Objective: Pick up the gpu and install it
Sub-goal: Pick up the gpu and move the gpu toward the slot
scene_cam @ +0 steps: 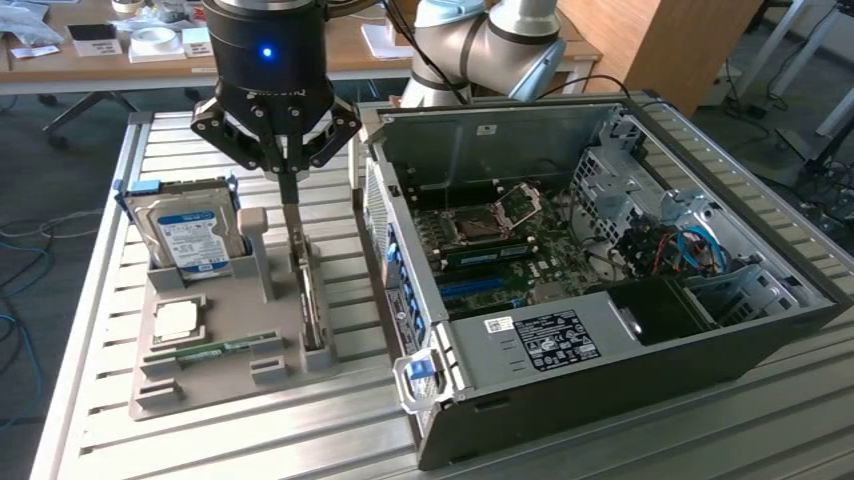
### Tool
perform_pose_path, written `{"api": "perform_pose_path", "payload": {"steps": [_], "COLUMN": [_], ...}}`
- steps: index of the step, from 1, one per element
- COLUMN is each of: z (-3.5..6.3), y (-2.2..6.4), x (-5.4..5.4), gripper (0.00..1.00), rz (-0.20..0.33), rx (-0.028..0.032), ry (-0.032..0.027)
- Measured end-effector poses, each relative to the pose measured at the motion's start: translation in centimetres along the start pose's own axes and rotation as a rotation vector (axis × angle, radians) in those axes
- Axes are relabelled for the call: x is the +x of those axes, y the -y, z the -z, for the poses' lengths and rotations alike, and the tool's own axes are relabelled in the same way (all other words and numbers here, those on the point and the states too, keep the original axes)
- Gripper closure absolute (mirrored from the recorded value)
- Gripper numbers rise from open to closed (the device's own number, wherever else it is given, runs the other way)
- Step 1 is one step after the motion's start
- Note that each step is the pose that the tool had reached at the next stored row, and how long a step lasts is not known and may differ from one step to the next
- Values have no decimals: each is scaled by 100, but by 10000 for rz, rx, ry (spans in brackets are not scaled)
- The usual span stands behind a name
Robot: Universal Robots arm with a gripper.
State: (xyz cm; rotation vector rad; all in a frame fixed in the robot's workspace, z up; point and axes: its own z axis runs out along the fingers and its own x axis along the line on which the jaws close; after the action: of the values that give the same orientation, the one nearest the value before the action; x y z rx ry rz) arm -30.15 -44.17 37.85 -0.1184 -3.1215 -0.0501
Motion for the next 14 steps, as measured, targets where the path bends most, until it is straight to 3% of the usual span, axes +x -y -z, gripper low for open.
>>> {"api": "perform_pose_path", "payload": {"steps": [6, 14], "z": [0, 0], "y": [0, 0], "x": [0, 0], "gripper": [89, 58], "rz": [0, 0], "rx": [0, 0], "ry": [0, 1]}}
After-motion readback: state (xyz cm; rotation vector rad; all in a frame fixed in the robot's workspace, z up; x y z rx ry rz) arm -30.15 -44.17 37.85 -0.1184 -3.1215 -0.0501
